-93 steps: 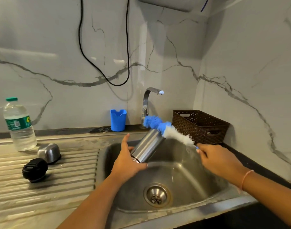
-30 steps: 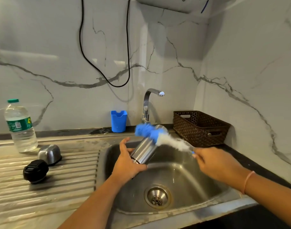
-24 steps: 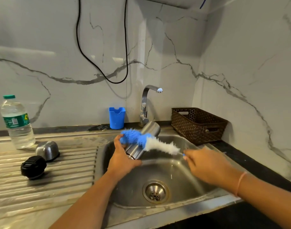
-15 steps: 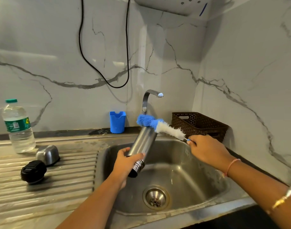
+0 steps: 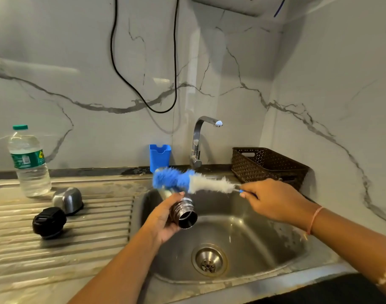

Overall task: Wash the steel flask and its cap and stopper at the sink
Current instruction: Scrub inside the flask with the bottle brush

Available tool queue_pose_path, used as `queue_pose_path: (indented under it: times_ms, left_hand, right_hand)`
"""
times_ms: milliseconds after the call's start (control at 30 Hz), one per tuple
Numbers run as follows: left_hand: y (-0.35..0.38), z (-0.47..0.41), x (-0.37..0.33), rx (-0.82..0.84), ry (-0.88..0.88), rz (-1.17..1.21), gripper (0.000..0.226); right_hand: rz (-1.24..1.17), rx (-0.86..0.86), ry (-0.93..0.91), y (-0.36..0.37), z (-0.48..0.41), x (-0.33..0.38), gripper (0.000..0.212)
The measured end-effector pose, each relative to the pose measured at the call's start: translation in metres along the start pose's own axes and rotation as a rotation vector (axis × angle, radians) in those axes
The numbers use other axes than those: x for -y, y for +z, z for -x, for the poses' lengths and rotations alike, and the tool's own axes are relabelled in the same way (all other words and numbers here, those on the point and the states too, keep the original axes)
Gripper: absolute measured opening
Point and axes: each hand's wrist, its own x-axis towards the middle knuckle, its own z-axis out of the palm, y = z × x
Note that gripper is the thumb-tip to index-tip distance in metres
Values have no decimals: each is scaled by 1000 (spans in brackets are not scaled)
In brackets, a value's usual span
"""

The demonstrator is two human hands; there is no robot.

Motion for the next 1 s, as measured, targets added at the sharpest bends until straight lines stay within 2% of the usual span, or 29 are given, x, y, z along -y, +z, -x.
queue_pose_path:
  times_ms: [167, 400, 467, 600, 700, 800, 900, 1000]
  left_hand:
    - [1, 0, -3, 23, 71, -79, 80]
    - [0, 2, 0, 57, 30, -188, 81]
    - [0, 3, 0, 92, 11, -247, 81]
    - [-1, 4, 0, 147, 8, -354, 85]
    - [-6, 1, 0, 38, 37, -390, 77]
    - [-11, -2, -2, -6, 94, -387, 74]
    - [-5, 0, -1, 68, 133, -460, 80]
    - [3, 3, 5, 104, 142, -582, 83]
  right_hand:
    - [105, -58, 165, 0, -19, -34, 31]
    - [3, -234, 199, 19, 3, -35, 32]
    - [-61, -214, 196, 23, -1, -40, 32]
    - [-201, -49, 77, 26, -4, -47, 34]
    - [-249, 32, -115, 17, 6, -46, 34]
    - [-197, 38, -157, 14, 13, -44, 33]
    - [-165, -110, 7, 19, 2, -56, 34]
    - [-110, -165, 183, 14, -4, -59, 35]
